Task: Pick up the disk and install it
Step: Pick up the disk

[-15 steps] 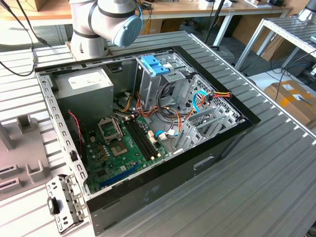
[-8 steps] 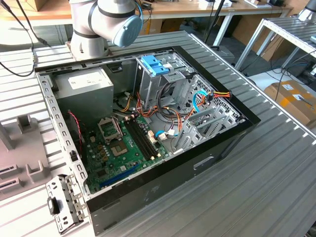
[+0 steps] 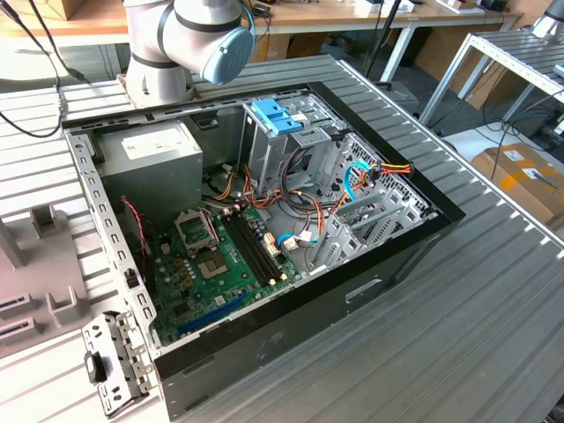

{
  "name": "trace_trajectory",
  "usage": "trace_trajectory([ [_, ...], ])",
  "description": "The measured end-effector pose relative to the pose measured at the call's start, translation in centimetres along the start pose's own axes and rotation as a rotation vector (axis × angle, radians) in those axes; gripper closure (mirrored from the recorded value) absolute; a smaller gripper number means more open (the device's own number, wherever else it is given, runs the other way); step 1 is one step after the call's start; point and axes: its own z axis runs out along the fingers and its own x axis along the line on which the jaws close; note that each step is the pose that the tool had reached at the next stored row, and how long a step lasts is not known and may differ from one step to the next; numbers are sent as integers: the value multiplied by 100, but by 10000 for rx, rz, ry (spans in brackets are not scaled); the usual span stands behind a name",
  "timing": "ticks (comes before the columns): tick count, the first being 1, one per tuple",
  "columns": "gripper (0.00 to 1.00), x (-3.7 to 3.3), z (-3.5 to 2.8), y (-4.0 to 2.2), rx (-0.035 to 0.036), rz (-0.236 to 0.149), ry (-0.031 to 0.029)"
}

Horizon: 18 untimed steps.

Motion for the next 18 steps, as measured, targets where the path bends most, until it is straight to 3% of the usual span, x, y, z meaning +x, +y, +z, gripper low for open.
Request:
trace_trajectory([
  [3,26,2,75,-3,1,0,0],
  [10,26,-17,99,21,-1,0,0],
  [18,26,-214,137,35,1,-6,0],
])
